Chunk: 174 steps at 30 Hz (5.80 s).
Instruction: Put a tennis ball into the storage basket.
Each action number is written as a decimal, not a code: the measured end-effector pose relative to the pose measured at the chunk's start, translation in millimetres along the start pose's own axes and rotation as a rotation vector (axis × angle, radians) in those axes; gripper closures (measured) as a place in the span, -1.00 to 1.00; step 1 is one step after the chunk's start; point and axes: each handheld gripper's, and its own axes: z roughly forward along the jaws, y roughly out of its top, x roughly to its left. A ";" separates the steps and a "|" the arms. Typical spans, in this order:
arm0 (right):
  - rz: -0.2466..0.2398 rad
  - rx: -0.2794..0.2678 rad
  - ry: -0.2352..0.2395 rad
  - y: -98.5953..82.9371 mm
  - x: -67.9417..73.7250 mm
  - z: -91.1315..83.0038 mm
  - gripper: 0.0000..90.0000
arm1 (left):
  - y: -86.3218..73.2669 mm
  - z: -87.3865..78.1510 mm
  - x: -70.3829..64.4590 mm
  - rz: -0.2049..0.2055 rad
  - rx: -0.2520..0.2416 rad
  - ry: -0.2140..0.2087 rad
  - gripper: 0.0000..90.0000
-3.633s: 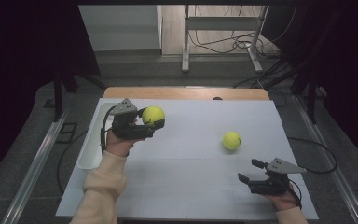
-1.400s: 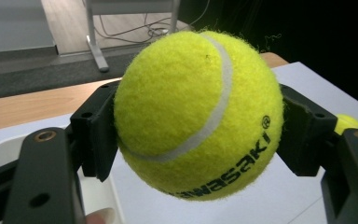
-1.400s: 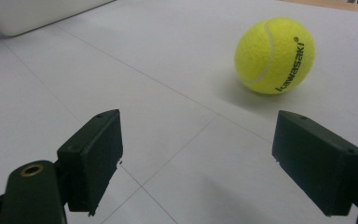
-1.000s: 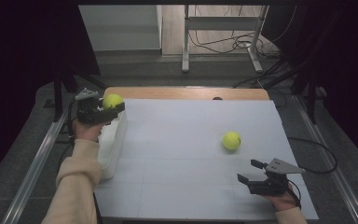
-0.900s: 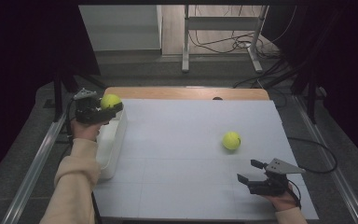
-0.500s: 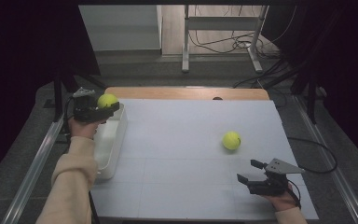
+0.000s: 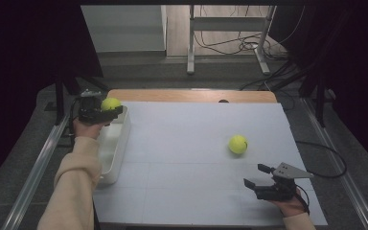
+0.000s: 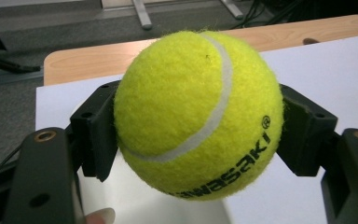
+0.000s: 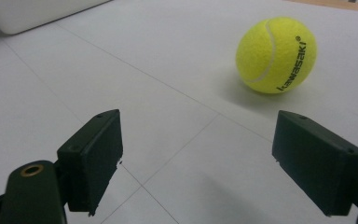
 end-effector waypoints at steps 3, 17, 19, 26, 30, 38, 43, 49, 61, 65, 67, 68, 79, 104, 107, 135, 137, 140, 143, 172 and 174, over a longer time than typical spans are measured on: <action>0.000 0.000 0.000 0.0 0.0 0.0 -0.63 | -1.1 4.3 3.2 -0.003 0.019 0.006 -0.42; -0.004 0.007 0.000 -0.1 -0.1 0.4 -0.63 | -3.8 15.3 7.3 0.002 0.083 0.017 -0.42; -0.004 0.008 0.000 -0.2 -0.2 0.4 -0.63 | -4.4 17.3 7.8 0.003 0.093 0.024 -0.42; -0.006 0.009 0.001 -0.4 0.3 0.9 -0.63 | -6.6 22.9 7.5 0.007 0.134 0.029 -0.42; -0.007 0.009 0.001 -0.4 0.4 1.0 -0.63 | -7.8 25.3 8.5 0.010 0.151 0.034 -0.42; -0.007 0.010 0.000 -0.5 0.3 1.2 -0.63 | -9.2 27.7 7.5 0.011 0.166 0.034 -0.43; -0.007 0.010 0.000 -0.5 0.3 1.1 -0.63 | -9.3 27.3 7.9 0.006 0.166 0.035 -0.43; -0.007 0.010 0.000 -0.5 0.3 1.1 -0.63 | -9.5 27.4 7.9 0.014 0.170 0.039 -0.43; -0.009 0.011 0.000 -0.6 0.5 1.2 -0.63 | -6.3 18.0 3.8 -0.006 0.107 0.028 -0.70; -0.008 0.011 0.000 -0.5 0.6 1.1 -0.63 | -6.0 12.9 0.6 0.005 0.090 0.012 -0.72; -0.007 0.011 -0.001 -0.5 0.6 1.0 -0.63 | -6.4 8.9 -2.7 0.012 0.073 -0.008 -0.73; -0.008 0.011 -0.001 -0.5 0.7 1.1 -0.63 | -6.7 7.4 -4.4 0.014 0.065 -0.018 -0.73; -0.012 0.010 0.007 -0.5 1.8 1.3 -0.63 | -9.7 -5.3 -31.1 0.058 -0.002 -0.146 -0.70; 0.019 0.027 -0.003 -1.5 -3.7 7.5 -0.63 | -21.9 -11.6 -76.0 0.139 -0.072 -0.319 -0.68; 0.021 0.028 -0.002 -2.1 -4.5 7.8 -0.63 | -22.7 -10.6 -79.7 0.144 -0.064 -0.330 -0.68; 0.007 0.014 0.018 0.0 -3.5 7.4 -0.63 | -24.0 16.5 -149.7 0.257 -0.006 -0.434 -0.68; 0.008 0.012 0.019 0.4 -3.4 7.6 -0.63 | -24.3 18.1 -153.9 0.263 -0.012 -0.452 -0.68; 0.011 0.014 0.019 0.4 -4.0 8.3 -0.63 | -24.7 20.8 -158.2 0.275 -0.012 -0.464 -0.68; 0.005 0.015 0.025 0.9 -3.1 8.3 -0.63 | -26.1 23.2 -161.3 0.280 -0.008 -0.467 -0.68; -0.012 0.020 0.036 2.1 0.4 10.1 -0.63 | -28.3 47.7 -202.0 0.333 0.014 -0.523 -0.68; -0.011 0.018 0.036 1.9 0.6 9.9 -0.63 | -28.6 49.4 -203.2 0.333 0.017 -0.527 -0.68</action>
